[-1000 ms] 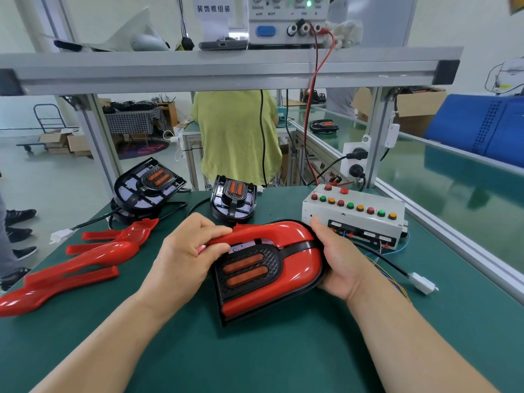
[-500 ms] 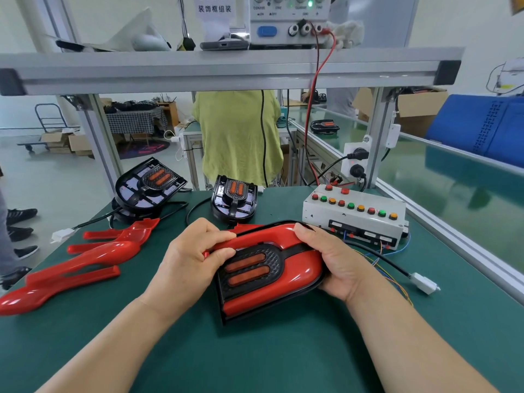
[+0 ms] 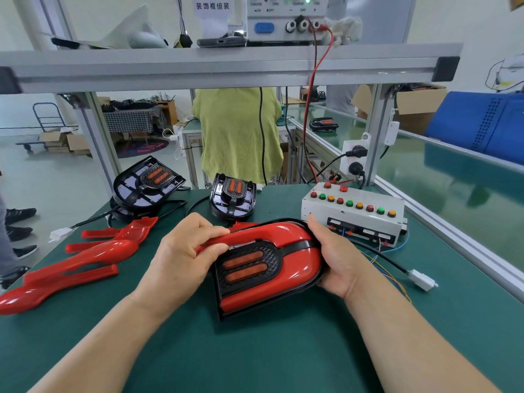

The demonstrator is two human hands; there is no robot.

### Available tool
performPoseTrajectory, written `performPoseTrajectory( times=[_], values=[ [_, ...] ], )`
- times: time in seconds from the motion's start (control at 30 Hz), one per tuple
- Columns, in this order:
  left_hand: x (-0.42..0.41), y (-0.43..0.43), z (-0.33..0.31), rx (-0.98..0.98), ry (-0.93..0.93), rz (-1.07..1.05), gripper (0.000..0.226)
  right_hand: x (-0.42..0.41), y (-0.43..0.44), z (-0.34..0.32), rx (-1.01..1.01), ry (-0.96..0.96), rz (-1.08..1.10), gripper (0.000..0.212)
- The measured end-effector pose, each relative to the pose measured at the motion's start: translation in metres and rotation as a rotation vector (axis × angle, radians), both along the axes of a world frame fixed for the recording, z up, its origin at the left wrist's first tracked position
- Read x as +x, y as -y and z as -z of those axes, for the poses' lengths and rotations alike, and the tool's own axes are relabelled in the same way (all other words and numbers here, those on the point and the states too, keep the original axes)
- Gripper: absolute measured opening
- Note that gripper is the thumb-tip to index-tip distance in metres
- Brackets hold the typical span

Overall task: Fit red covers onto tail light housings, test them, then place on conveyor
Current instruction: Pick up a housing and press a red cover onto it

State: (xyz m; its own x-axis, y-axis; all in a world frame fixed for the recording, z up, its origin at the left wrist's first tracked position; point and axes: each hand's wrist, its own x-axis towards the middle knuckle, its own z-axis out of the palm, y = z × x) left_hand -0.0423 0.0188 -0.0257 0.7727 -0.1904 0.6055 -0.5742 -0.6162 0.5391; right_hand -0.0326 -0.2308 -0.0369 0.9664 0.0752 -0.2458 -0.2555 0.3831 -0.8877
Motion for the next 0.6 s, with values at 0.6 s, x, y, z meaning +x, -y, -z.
performPoseTrajectory(
  times=[0.6],
  values=[
    [-0.0037,0.0042,-0.0008,0.060,0.054,0.033,0.025,-0.0060,-0.0036,-0.0042,0.002,0.116,-0.087,0.050]
  ],
)
